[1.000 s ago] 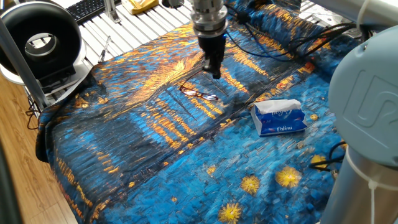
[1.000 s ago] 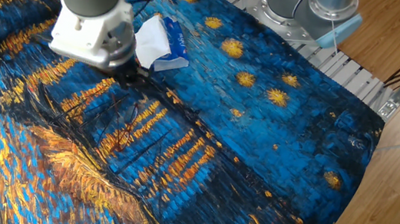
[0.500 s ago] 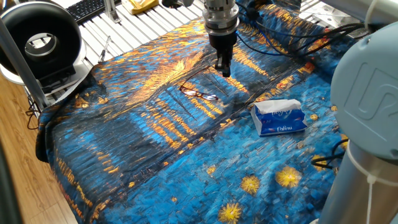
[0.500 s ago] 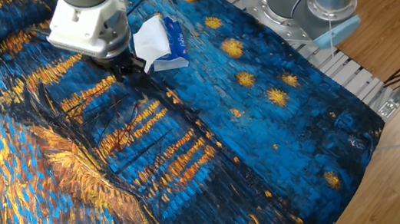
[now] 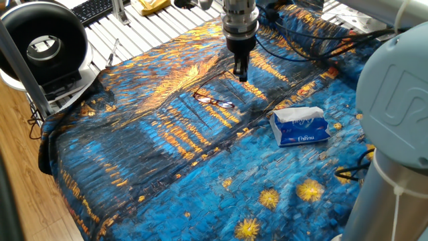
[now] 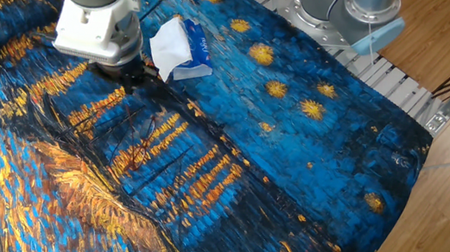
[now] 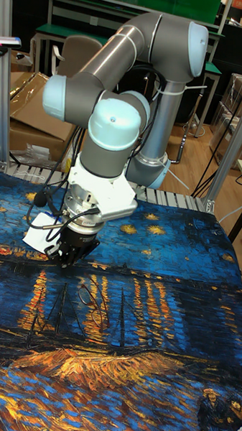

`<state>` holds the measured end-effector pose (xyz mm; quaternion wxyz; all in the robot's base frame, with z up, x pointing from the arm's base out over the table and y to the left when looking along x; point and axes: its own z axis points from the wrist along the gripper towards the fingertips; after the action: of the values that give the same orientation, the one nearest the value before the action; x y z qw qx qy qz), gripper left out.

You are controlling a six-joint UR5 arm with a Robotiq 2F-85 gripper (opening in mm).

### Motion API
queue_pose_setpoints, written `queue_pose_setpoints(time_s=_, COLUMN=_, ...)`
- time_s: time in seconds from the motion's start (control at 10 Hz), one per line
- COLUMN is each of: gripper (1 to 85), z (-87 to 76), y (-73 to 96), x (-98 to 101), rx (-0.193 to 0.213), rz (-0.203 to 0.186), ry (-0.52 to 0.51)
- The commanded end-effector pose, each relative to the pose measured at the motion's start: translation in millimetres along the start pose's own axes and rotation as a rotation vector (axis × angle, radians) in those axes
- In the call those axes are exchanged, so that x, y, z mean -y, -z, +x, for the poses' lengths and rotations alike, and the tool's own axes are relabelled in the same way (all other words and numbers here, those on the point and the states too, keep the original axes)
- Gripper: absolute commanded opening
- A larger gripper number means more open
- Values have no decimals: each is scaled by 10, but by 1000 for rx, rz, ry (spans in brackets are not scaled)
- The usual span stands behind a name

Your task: Unfold the leg of the glasses (with one hand)

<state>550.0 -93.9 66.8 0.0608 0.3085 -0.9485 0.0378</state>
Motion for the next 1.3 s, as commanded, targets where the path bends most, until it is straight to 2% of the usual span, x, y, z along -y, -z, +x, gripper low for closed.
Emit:
queue_pose_setpoints(time_s=0.0, gripper=10, z=-123, y=-124, x=29, rx=39, rz=8, ry=9)
queue_pose_setpoints(time_s=0.7, gripper=10, z=-174, y=-273, x=74, rx=52, rz=22, ry=24)
queue_pose_setpoints(time_s=1.2, gripper=10, z=-292, y=-329, x=-19, rx=66, rz=4, ry=30)
